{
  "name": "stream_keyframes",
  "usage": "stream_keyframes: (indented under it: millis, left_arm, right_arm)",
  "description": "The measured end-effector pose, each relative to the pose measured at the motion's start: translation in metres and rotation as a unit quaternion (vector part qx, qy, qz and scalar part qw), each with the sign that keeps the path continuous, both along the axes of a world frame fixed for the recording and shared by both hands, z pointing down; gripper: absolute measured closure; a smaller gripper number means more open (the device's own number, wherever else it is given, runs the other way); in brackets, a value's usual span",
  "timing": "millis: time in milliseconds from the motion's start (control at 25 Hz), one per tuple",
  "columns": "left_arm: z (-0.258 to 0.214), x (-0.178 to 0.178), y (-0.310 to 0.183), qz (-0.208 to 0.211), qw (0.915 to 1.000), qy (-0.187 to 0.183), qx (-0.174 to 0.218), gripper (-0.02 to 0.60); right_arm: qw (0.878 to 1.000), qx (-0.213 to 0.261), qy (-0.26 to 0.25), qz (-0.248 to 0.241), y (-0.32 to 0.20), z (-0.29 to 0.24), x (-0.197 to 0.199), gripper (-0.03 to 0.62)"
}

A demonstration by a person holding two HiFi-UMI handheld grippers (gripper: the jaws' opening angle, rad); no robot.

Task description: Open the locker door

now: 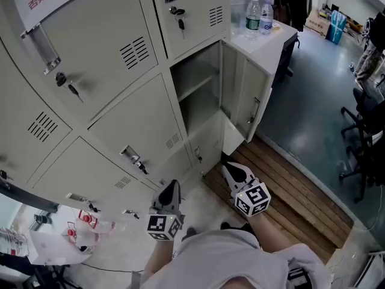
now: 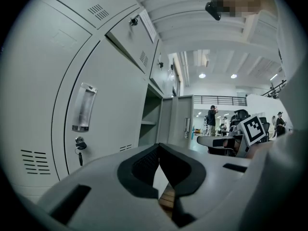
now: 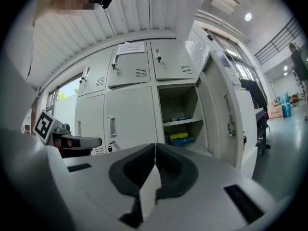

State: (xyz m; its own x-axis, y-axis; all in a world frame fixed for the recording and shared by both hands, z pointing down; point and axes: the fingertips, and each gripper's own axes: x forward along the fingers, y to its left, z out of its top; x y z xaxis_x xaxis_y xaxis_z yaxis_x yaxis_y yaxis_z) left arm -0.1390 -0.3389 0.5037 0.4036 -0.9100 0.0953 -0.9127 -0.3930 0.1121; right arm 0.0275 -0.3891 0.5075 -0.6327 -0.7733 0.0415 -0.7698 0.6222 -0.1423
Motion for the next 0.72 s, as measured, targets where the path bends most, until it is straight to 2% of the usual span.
stream_keyframes:
  millis: [720]
  left_arm:
    - [-0.002,0.002,0.0028,0.008,1.0,0.001,0.006,0.578]
  right_arm:
    - [1.0,-0.003,-0.005,-0.009,0.0084,-0.002,-0.0051,0.58]
